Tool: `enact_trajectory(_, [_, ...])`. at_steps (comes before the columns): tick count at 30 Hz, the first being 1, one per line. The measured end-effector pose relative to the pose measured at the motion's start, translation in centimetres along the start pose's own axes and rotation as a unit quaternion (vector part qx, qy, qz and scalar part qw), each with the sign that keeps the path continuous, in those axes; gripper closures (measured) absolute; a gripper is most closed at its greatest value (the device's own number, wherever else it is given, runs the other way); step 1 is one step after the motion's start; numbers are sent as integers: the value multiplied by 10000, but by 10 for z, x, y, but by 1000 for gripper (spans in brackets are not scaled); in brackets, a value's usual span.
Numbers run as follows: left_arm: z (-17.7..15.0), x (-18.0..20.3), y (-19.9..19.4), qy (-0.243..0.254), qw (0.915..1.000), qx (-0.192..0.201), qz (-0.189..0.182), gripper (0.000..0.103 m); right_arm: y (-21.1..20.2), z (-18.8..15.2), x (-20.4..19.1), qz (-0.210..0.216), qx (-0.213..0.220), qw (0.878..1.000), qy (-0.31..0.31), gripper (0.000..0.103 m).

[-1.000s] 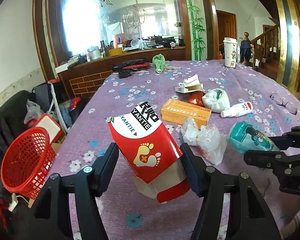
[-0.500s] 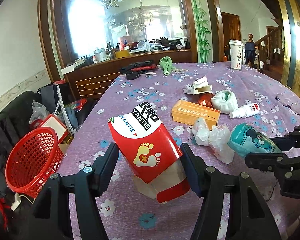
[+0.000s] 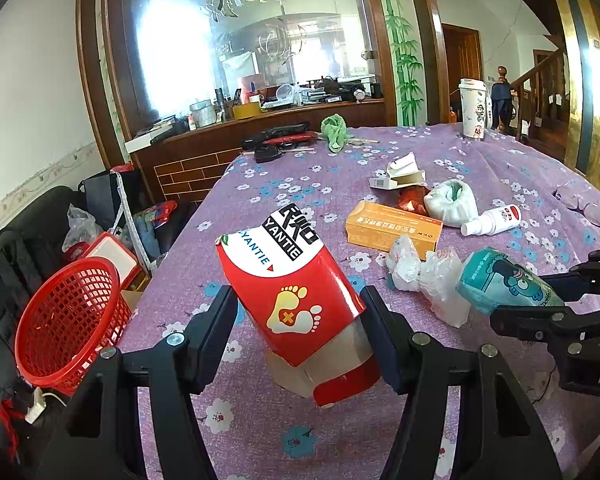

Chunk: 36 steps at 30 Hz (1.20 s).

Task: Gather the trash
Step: 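Lift the red snack bag with the left tool while the right tool holds the teal pack, then drop the red snack bag into the wastebasket with the left tool while the right tool drops the teal pack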

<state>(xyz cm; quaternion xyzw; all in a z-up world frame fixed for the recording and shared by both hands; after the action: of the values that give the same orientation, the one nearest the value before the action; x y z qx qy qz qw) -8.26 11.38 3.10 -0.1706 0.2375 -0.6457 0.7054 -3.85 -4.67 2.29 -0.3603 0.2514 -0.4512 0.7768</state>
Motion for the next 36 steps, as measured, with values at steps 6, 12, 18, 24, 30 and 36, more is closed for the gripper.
enact_trajectory(6, [1,0,-2,13,10000,28,27,41,-2,0,2,-27,8,10000,25,65])
enact_trajectory(12, [3,-1,-6,60,9999,102,80,41,-4,0,4,-64,22,10000,49,65])
enact_trajectory(18, [5,2,-9,110,9998,154,114,41,-6,0,3,-79,29,10000,46,65])
enact_trajectory(24, [5,4,-11,148,9995,202,175,40,-6,0,3,-88,27,9999,45,65])
enact_trajectory(30, [6,4,-12,148,9995,209,176,40,-7,0,2,-103,36,9999,40,65])
enact_trajectory(36, [7,0,-15,58,9997,208,132,40,-7,3,1,-70,16,10000,44,65])
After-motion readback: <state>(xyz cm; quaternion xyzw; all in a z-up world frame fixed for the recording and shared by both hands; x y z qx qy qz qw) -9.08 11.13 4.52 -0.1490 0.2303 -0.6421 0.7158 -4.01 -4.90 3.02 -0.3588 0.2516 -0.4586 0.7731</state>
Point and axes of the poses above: each gripper's, at about its wrist camera, not at the fingertips, and y roughly the way its jaws point, x to its right, z to its top, the point moved 5 cm from there along y, roughly the way its jaws point, and after that the axes turned 4 degrees about -z, right-handed, at the moved point
